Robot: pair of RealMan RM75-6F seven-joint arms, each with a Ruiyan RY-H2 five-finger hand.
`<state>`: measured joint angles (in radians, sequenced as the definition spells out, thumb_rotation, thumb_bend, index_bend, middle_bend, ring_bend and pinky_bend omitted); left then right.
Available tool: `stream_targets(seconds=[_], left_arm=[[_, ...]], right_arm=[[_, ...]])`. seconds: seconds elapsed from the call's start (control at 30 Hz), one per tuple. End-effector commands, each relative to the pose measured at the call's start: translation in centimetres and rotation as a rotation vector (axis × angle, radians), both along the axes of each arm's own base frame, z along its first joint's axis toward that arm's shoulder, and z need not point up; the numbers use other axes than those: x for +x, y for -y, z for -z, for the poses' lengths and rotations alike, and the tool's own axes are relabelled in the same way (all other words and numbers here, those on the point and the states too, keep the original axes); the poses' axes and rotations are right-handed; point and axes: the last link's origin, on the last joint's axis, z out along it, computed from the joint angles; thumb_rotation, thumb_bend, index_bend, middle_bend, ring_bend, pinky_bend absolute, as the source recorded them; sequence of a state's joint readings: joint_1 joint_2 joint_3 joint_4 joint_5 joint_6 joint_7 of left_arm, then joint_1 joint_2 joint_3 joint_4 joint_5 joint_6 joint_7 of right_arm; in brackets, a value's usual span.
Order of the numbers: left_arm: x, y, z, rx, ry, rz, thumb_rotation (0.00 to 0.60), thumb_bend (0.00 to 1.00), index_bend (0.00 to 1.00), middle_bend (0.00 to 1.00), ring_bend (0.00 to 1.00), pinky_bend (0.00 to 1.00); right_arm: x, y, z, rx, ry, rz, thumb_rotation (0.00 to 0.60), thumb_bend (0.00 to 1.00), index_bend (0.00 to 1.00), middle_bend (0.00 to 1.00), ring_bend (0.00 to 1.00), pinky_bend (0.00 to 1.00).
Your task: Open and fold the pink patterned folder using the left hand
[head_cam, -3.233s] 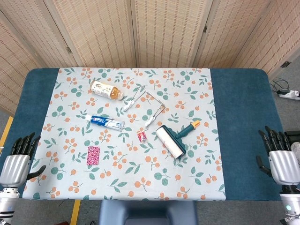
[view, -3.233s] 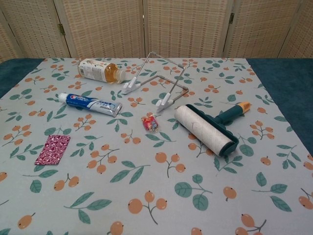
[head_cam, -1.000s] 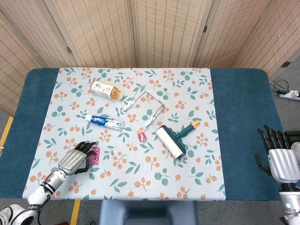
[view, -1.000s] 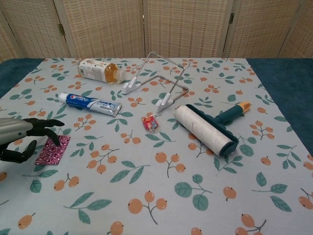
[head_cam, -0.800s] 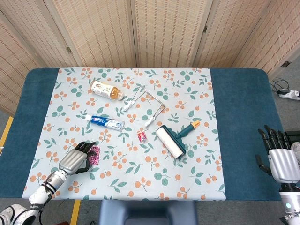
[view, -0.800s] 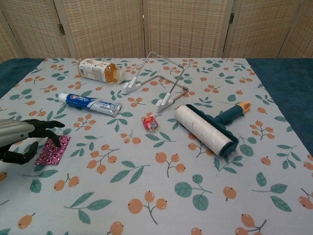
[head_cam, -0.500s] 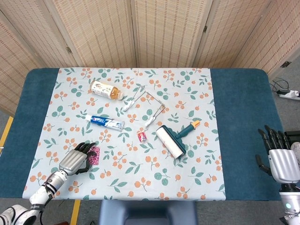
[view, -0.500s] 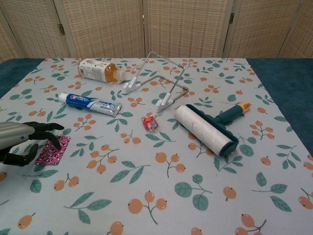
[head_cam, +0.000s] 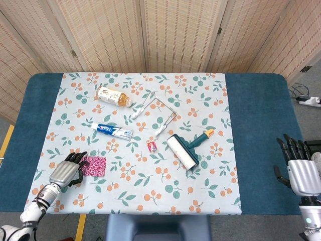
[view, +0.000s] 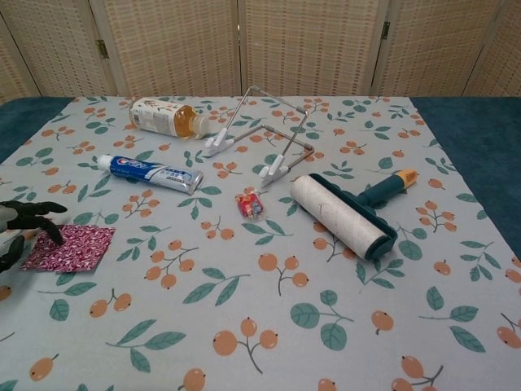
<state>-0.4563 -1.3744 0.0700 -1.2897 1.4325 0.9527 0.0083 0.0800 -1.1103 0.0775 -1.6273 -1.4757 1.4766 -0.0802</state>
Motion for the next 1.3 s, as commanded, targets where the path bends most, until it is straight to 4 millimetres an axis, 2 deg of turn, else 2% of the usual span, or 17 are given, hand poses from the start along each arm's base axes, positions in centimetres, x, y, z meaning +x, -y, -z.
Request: stream_targets(seconds=[0.03, 0.17, 0.3, 0.47, 0.83, 1.03, 1.3], left_arm=[[-0.8, 0.2, -0.8, 0.016, -0.018, -0.016, 0.274, 0.86, 0.30, 0.00, 0.00, 0.00], [-1.1, 0.3, -1.7, 0.038, -0.024, -0.023, 0.274, 0.86, 0.30, 0.00, 0.00, 0.00], [-0.3, 0.2, -1.8, 0.047, -0.004, -0.007, 0.274, 0.86, 0.30, 0.00, 0.00, 0.00], [1.1, 0.5, -0.8, 0.013, 0.015, 0.036, 0.276, 0.86, 0.30, 0.00, 0.00, 0.00], [2.5, 0.4, 1.0, -0.030, 0.010, 0.066, 0.275, 0.86, 0.29, 0.00, 0.00, 0.00], [2.0, 0.5, 1.1, -0.031, -0.001, 0.045, 0.273, 0.86, 0.29, 0.00, 0.00, 0.00], [0.2, 0.9, -0.2, -0.004, -0.021, -0.001, 0.277, 0.86, 0.29, 0.00, 0.00, 0.00]], right_arm=[[0.0, -0.1, 0.0, -0.001, 0.001, 0.000, 0.600, 0.46, 0.00, 0.00, 0.00, 0.00], [-0.1, -0.2, 0.1, -0.002, 0.003, 0.000, 0.600, 0.46, 0.00, 0.00, 0.00, 0.00], [-0.1, -0.3, 0.1, -0.003, 0.005, 0.001, 0.600, 0.46, 0.00, 0.00, 0.00, 0.00], [-0.2, -0.4, 0.0, -0.006, 0.007, 0.004, 0.600, 0.46, 0.00, 0.00, 0.00, 0.00], [-0.5, -0.6, 0.0, -0.005, 0.013, 0.014, 0.600, 0.46, 0.00, 0.00, 0.00, 0.00], [-0.6, -0.6, 0.1, -0.006, 0.013, 0.017, 0.600, 0.46, 0.00, 0.00, 0.00, 0.00], [-0.4, -0.6, 0.1, -0.007, 0.011, 0.013, 0.600, 0.46, 0.00, 0.00, 0.00, 0.00]])
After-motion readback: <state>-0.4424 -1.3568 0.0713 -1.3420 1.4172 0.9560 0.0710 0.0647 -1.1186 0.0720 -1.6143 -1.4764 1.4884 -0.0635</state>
